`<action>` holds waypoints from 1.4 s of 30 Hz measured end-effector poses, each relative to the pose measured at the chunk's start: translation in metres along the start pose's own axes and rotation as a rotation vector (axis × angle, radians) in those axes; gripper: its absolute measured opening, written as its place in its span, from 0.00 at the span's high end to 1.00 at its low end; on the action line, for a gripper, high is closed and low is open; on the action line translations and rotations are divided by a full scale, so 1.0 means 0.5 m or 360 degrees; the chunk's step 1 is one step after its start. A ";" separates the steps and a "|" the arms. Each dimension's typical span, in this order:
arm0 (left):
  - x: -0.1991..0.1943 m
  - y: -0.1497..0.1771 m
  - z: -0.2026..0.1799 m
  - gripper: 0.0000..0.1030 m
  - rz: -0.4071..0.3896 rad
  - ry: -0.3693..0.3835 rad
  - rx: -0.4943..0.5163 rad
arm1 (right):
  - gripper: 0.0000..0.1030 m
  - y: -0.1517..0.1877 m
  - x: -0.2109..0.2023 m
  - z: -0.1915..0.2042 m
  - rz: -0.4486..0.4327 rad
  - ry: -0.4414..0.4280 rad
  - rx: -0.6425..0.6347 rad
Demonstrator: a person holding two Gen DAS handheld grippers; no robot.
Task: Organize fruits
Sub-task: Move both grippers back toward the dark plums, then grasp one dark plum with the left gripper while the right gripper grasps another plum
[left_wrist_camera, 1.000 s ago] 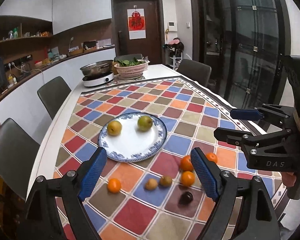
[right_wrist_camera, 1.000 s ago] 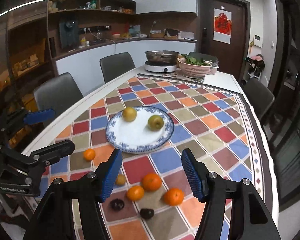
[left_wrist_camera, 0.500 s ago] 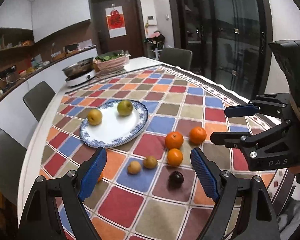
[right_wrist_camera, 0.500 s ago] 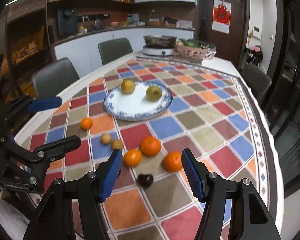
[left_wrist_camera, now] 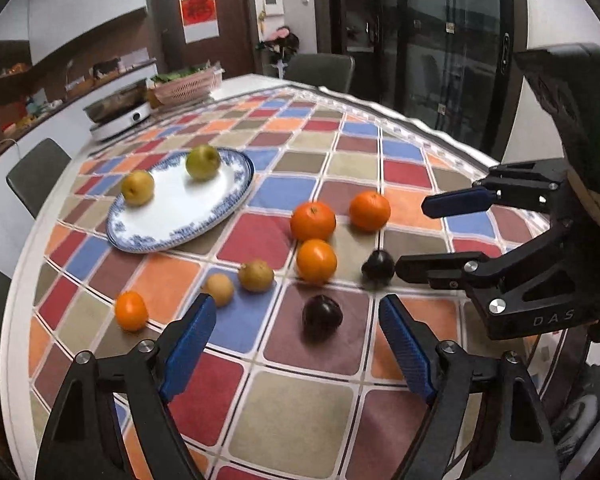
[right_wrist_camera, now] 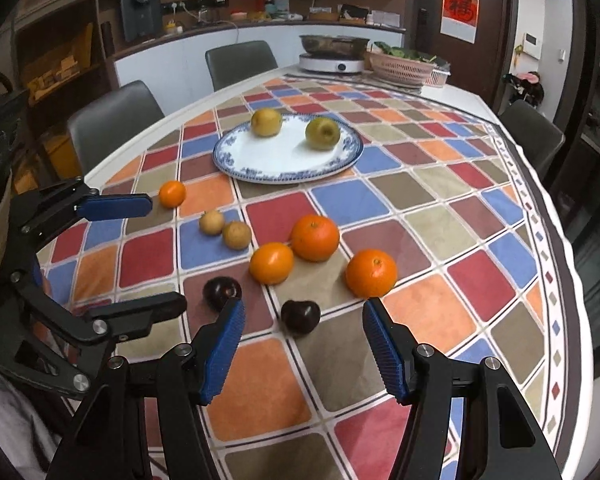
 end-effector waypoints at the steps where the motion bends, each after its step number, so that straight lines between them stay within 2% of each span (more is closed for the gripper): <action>1: 0.008 0.005 -0.003 0.23 0.0022 0.0008 0.0003 | 0.40 0.003 0.005 -0.002 0.0010 -0.0001 0.0005; 5: 0.029 0.015 -0.010 0.26 0.0069 0.0041 0.0001 | 0.44 0.015 0.024 -0.012 0.0051 -0.0001 0.0018; 17: 0.075 0.018 -0.026 0.45 0.0146 0.0078 0.0020 | 0.55 0.034 0.066 -0.023 0.0115 -0.0067 0.0061; 27: 0.084 0.023 -0.034 0.70 0.0196 0.0146 -0.0002 | 0.60 0.028 0.090 -0.019 0.0123 -0.0081 0.0053; 34: 0.085 0.025 -0.034 0.73 0.0218 0.0161 -0.0041 | 0.65 0.026 0.101 -0.018 0.0138 -0.0088 0.0066; 37: 0.085 0.025 -0.030 0.73 0.0222 0.0153 -0.0056 | 0.72 0.024 0.101 -0.017 0.0141 -0.0072 0.0049; 42: 0.073 0.019 -0.018 0.73 0.0201 0.0145 -0.0098 | 0.72 0.022 0.096 -0.017 0.0134 -0.0092 0.0085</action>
Point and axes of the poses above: each gripper's, at about its wrist camera, not at the fingertips, and x roughly the way its jaws point, z to its left, y to its underside, the point moved 7 cm from there along x, roughly the way its jaws point, and after that the axes turned 13 degrees about -y, right-handed, at the moved point
